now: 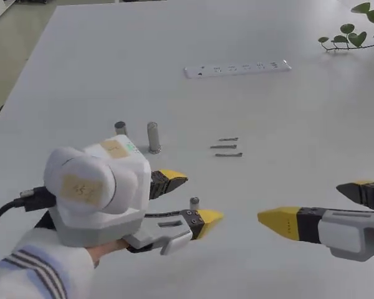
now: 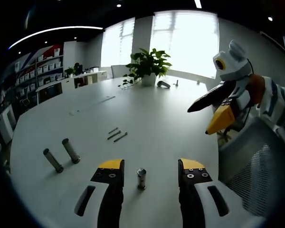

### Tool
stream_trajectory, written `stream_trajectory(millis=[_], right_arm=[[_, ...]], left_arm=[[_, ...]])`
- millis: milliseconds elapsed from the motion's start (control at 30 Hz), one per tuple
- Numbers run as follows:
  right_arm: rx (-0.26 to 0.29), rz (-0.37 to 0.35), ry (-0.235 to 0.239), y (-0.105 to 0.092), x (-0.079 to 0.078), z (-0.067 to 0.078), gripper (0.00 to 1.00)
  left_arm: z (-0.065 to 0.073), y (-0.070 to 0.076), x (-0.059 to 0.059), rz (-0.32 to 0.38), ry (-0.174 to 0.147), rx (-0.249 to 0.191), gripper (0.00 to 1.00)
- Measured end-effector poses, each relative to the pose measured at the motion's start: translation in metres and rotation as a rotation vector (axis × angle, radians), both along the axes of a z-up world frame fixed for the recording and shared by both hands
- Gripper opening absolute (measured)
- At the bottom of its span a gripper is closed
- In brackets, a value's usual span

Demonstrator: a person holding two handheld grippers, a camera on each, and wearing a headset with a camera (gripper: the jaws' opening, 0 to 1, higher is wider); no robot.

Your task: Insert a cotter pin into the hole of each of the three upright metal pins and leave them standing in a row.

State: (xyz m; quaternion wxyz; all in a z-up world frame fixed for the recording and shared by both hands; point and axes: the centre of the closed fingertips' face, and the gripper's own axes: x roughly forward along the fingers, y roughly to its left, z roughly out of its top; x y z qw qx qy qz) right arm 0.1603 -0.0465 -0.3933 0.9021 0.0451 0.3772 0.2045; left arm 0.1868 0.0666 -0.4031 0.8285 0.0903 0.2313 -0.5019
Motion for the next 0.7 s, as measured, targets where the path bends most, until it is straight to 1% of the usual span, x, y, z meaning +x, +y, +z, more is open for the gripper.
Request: stream_trajectory(millis=[133,167,233,333,400,433,467,533,600,700], right_arm=[[-0.001,0.018,0.012,0.003,0.001,-0.004,0.88],[-0.002,0.022,0.014,0.004,0.001,-0.005,0.88],[-0.001,0.032,0.019,0.006,0.002,-0.005,0.88],[0.001,0.044,0.021,0.009,0.005,-0.006,0.88],[0.000,0.052,0.024,0.010,0.006,-0.007,0.88],[-0.001,0.054,0.024,0.010,0.006,-0.007,0.88],[-0.002,0.059,0.026,0.011,0.007,-0.007,0.88],[-0.003,0.064,0.027,0.012,0.008,-0.007,0.88],[-0.003,0.071,0.028,0.013,0.009,-0.007,0.88],[-0.005,0.081,0.029,0.014,0.009,-0.007,0.88]], left_arm=[[0.004,0.005,-0.004,-0.002,0.004,-0.014,0.51],[0.006,0.007,-0.006,0.000,0.015,-0.020,0.53],[0.007,0.009,-0.007,0.005,0.020,-0.027,0.57],[0.009,0.013,-0.009,0.022,0.043,-0.043,0.63],[0.011,0.015,-0.009,0.035,0.049,-0.055,0.67],[0.011,0.017,-0.009,0.048,0.052,-0.053,0.70],[0.010,0.021,-0.005,0.079,0.052,-0.045,0.74],[0.010,0.025,-0.004,0.092,0.050,-0.046,0.79],[0.012,0.030,-0.001,0.125,0.063,-0.067,0.81],[0.012,0.036,0.000,0.138,0.067,-0.064,0.85]])
